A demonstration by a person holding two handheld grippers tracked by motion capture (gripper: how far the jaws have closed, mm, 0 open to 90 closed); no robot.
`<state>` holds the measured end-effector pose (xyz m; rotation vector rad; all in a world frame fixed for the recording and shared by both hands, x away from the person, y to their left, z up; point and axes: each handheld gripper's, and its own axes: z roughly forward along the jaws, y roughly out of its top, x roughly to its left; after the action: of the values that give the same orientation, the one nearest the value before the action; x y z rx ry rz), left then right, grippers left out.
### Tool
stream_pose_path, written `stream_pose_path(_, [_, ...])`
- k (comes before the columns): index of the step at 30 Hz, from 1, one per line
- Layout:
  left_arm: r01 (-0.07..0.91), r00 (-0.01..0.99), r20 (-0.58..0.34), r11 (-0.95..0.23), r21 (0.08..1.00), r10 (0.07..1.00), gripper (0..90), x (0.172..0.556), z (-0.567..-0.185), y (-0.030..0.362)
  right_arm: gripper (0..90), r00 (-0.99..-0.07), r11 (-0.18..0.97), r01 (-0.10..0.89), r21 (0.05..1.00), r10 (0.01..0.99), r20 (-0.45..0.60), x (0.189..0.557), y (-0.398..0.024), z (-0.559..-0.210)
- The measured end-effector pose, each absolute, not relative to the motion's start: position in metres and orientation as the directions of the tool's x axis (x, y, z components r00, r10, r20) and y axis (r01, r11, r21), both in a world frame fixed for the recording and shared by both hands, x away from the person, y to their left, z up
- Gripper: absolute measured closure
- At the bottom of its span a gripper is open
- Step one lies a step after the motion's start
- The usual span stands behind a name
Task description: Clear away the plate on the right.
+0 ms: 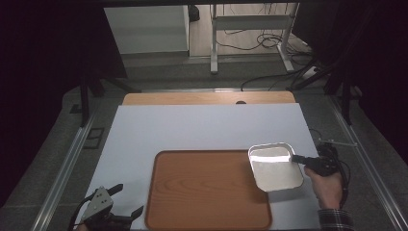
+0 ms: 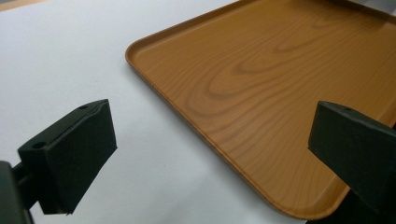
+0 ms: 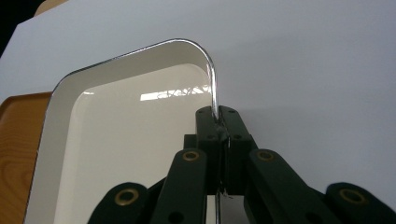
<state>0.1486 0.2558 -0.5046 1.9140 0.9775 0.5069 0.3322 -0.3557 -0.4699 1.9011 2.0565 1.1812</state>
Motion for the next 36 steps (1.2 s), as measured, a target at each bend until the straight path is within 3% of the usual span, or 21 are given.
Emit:
stream_pose_path(23, [0.426,0.605,-0.037,-0.284,0.859,0.795,0.6,0.149,-0.505,0.255,87.6,-0.365,0.059,0.81,0.583,0.829,0.423,0.33,-0.278,-0.475])
stream_pose_path(36, [0.426,0.606,-0.035,-0.286,0.858,0.795,0.5,0.149,-0.505,0.255,87.9,-0.405,0.098,0.817,0.568,0.799,0.444,0.334,-0.248,-0.483])
